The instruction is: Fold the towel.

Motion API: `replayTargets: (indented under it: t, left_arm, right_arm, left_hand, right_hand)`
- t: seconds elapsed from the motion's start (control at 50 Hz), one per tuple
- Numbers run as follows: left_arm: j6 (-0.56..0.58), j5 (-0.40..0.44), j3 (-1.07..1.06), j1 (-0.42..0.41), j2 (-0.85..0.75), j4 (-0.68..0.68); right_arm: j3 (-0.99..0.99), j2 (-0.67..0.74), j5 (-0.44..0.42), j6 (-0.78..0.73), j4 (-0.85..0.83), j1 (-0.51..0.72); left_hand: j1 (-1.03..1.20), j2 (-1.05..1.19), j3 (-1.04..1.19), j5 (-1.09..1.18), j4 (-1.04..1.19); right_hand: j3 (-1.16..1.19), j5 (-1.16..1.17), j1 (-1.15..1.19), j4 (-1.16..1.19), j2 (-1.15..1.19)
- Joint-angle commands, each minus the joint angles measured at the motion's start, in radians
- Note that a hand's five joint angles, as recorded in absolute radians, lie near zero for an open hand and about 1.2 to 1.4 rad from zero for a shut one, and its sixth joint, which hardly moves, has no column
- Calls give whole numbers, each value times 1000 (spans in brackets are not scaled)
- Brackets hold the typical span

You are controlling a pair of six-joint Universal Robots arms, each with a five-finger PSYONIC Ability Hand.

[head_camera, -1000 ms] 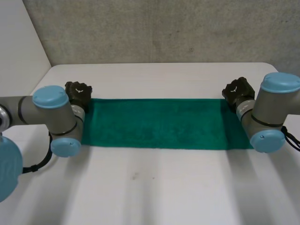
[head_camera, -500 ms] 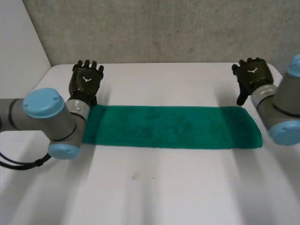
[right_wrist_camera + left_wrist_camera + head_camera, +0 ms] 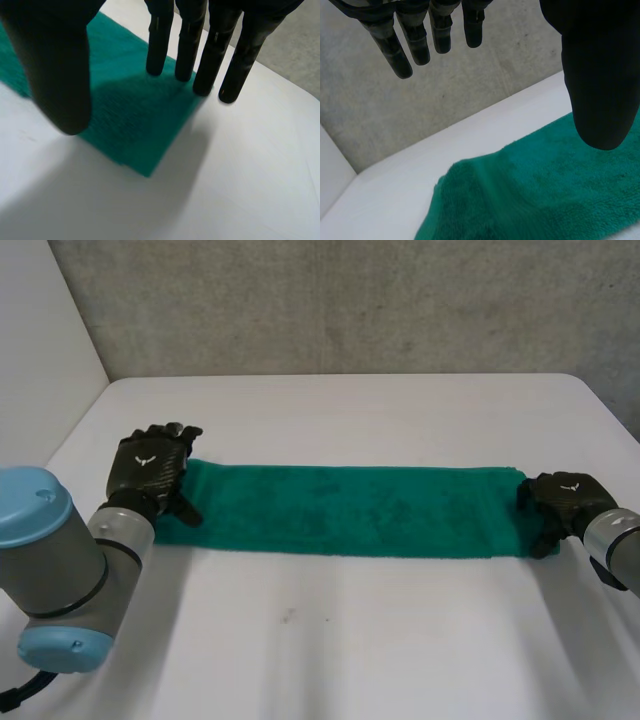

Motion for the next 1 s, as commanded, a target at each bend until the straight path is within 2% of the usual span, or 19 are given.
replayTargets:
  t: [0.02,0.22,0.34,0.38,0.4,0.5,0.54,0.56,0.58,0.6,0.64,0.72,0.74,0.76,0.82,0.88,0.92,0.96,1.0]
  left_arm:
    - [-19,0,2,21,-7,-14]
    - [-20,-1,-6,18,4,-18]
    - [-22,-3,-9,18,21,-32]
    - [-22,-3,-9,18,24,-41]
    - [-22,-3,-9,18,24,-46]
    - [-22,-3,-8,18,26,-67]
    - [-22,-3,-8,18,27,-70]
    - [-22,-3,-8,18,27,-71]
    - [-22,-3,-8,18,30,-72]
    - [-22,-4,-6,16,35,-75]
    - [-22,-5,-8,16,39,-80]
    - [-23,-5,-8,13,50,-84]
    - [-23,-5,-8,13,52,-86]
    - [-23,-5,-8,13,52,-86]
    - [-23,-5,-9,11,56,-87]
    - [-23,-5,-9,10,56,-87]
    - [-23,-5,-9,8,56,-87]
    - [-23,-3,-9,5,56,-86]
    - [-23,-3,-8,2,56,-86]
  right_arm:
    - [-51,101,12,-17,-62,-39]
    - [-60,72,84,-121,-47,-141]
    - [-118,25,132,-288,-25,-246]
    - [-125,23,133,-316,-22,-253]
    - [-144,22,132,-383,-10,-260]
    - [-178,6,129,-422,1,-240]
    - [-191,-15,123,-409,4,-194]
    - [-213,-35,120,-391,4,-115]
    - [-214,-35,119,-391,4,-114]
    - [-265,-44,115,-345,5,30]
    - [-276,-46,113,-334,4,67]
    - [-335,-37,75,-310,-8,306]
    - [-335,-37,75,-310,-9,306]
    - [-364,-3,34,-311,-15,422]
    - [-373,16,18,-311,-18,460]
    - [-418,120,-81,-310,-25,637]
    - [-425,138,-95,-313,-25,662]
    - [-450,224,-129,-319,-13,726]
    - [-471,296,-124,-328,-4,760]
  left_hand:
    - [-17,-30,-39,-47,-29]
    - [-17,-30,-39,-47,-29]
    - [-17,-30,-39,-47,-29]
    - [-17,-30,-39,-47,-29]
    - [-17,-30,-39,-47,-29]
    - [-17,-30,-39,-47,-29]
    - [-17,-30,-39,-47,-29]
    - [-17,-30,-39,-47,-29]
    - [-17,-30,-39,-47,-29]
    - [-17,-30,-39,-47,-29]
    - [-17,-30,-39,-47,-29]
    - [-17,-30,-39,-47,-29]
    - [-17,-30,-39,-47,-29]
    - [-17,-30,-39,-47,-29]
    - [-17,-30,-39,-47,-29]
    - [-17,-30,-39,-47,-29]
    - [-17,-30,-39,-47,-29]
    - [-17,-30,-39,-47,-29]
    - [-17,-30,-39,-47,-29]
  right_hand:
    - [760,796,852,773,759]
    - [760,796,852,773,759]
    - [760,796,852,773,759]
    - [760,796,852,773,759]
    - [760,796,852,773,759]
    - [760,796,852,773,759]
    - [760,796,852,773,759]
    - [760,796,852,773,759]
    - [760,796,852,773,759]
    - [760,796,852,773,759]
    - [760,796,852,773,759]
    - [760,796,852,773,759]
    - [760,796,852,773,759]
    - [760,796,852,773,759]
    - [760,796,852,773,759]
    - [760,796,852,773,759]
    - [760,796,852,773,759]
    - [760,796,852,773,759]
    - [760,796,852,773,759]
